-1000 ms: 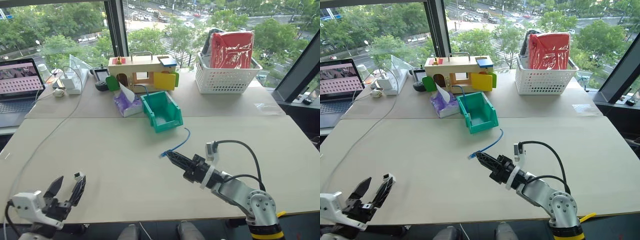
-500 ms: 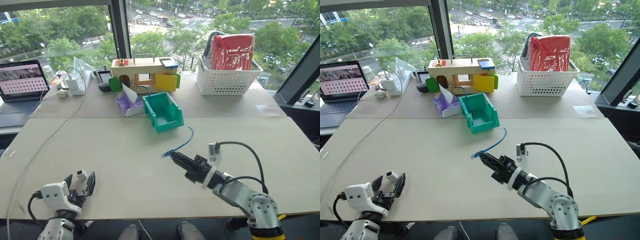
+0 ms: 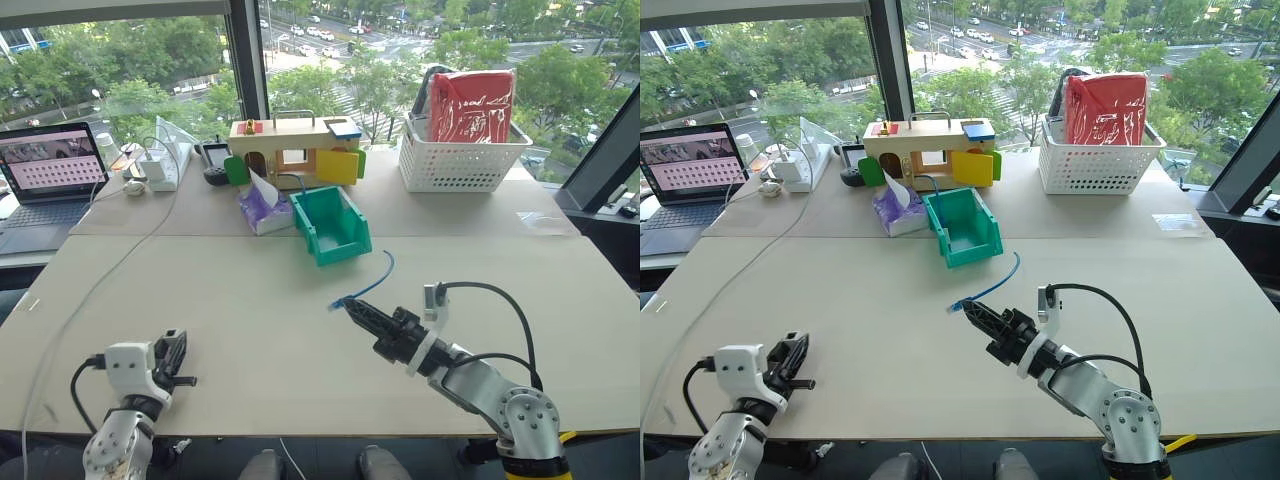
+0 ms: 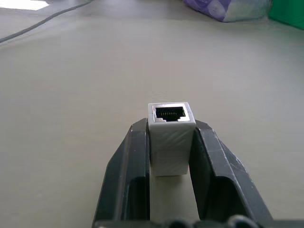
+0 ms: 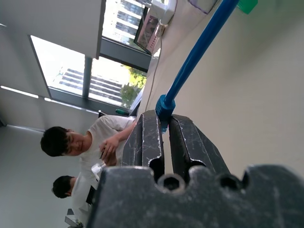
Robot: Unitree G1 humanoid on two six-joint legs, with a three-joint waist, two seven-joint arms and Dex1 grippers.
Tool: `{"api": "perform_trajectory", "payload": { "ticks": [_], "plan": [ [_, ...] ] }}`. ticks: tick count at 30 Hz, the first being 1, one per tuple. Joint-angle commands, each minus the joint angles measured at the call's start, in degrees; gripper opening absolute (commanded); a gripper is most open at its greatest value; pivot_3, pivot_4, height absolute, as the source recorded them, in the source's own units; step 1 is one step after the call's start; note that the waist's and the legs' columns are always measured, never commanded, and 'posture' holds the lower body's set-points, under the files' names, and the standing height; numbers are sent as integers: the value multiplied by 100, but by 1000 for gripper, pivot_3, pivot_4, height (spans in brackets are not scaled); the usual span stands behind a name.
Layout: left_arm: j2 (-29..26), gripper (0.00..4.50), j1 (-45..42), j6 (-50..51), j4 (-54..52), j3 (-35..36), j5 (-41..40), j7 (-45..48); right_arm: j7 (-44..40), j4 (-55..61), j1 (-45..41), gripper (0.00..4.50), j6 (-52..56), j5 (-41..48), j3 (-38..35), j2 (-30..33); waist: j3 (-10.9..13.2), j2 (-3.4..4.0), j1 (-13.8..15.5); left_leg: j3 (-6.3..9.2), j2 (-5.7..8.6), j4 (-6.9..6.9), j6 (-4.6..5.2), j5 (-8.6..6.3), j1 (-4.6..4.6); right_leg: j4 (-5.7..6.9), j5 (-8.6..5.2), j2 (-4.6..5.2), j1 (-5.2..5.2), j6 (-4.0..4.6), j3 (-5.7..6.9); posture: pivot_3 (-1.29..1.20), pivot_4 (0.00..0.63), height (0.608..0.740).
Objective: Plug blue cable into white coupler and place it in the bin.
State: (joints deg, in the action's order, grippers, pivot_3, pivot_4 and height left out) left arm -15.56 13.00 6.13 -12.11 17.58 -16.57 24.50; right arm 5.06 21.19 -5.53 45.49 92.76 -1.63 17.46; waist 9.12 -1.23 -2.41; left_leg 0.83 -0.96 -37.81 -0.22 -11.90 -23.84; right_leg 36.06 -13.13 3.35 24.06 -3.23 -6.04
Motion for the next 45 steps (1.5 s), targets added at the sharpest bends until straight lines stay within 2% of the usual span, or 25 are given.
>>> {"api": "perform_trajectory", "payload": {
  "ticks": [1,4,7,12,15,18,21,25,33,45],
  "plan": [
    [-684,644,-801,105,169,-414,-404,1221,67,380,56,0,-238,-35,-222,-59,6,-13,-9,-1,-2,0,0,0,-2,-1,3,0,3,-4,0,0,150,733],
    [-1248,644,-1713,269,606,-960,-533,2294,156,518,147,0,-372,-155,-312,-92,8,-26,-11,6,-6,0,0,0,-14,0,14,-6,11,-20,8,0,150,733],
    [-1471,644,-2606,431,1066,-1591,-450,3059,250,680,241,0,-547,-364,-410,-117,8,-25,-22,5,-2,0,0,0,-18,-1,14,-5,11,-20,8,0,150,733],
    [-1218,644,-3933,1156,1610,-2663,-227,3640,489,988,357,0,-936,-984,-569,-197,9,-28,-29,10,0,0,0,0,-28,-4,16,-4,15,-18,8,0,150,733],
    [-1115,644,-4274,1185,1776,-3287,217,3768,687,1132,393,0,-1089,-1309,-558,-272,9,-28,-47,14,1,0,0,0,-30,-3,16,-4,16,-18,11,0,150,733],
    [-864,644,-4549,1853,1976,-3811,462,3686,1016,1384,373,0,-1019,-1650,-355,-287,9,-28,-37,19,3,0,0,0,-29,0,16,-5,15,-19,11,0,150,733],
    [-796,644,-4704,1983,2063,-4155,720,3781,1185,1462,377,0,-963,-1763,-205,-349,9,-28,-27,20,2,0,1,1,-28,1,13,-6,16,-23,11,0,150,733],
    [-758,644,-4872,2210,1974,-4391,894,3845,1347,1540,573,0,-813,-1676,-27,-347,9,-28,1,30,4,0,1,1,-26,0,13,-5,8,-23,18,0,150,733],
    [-599,644,-4699,3182,1233,-4476,986,3354,1542,1583,821,0,-464,-1247,93,-1,9,-28,18,39,8,-1,1,1,-29,-3,13,1,3,-22,27,0,150,733],
    [-623,644,-4479,3372,917,-4328,964,3031,1378,1253,688,0,-364,-1190,81,142,9,-28,16,42,8,-3,2,1,-27,-3,11,1,1,-24,31,0,150,733]
  ]
}}
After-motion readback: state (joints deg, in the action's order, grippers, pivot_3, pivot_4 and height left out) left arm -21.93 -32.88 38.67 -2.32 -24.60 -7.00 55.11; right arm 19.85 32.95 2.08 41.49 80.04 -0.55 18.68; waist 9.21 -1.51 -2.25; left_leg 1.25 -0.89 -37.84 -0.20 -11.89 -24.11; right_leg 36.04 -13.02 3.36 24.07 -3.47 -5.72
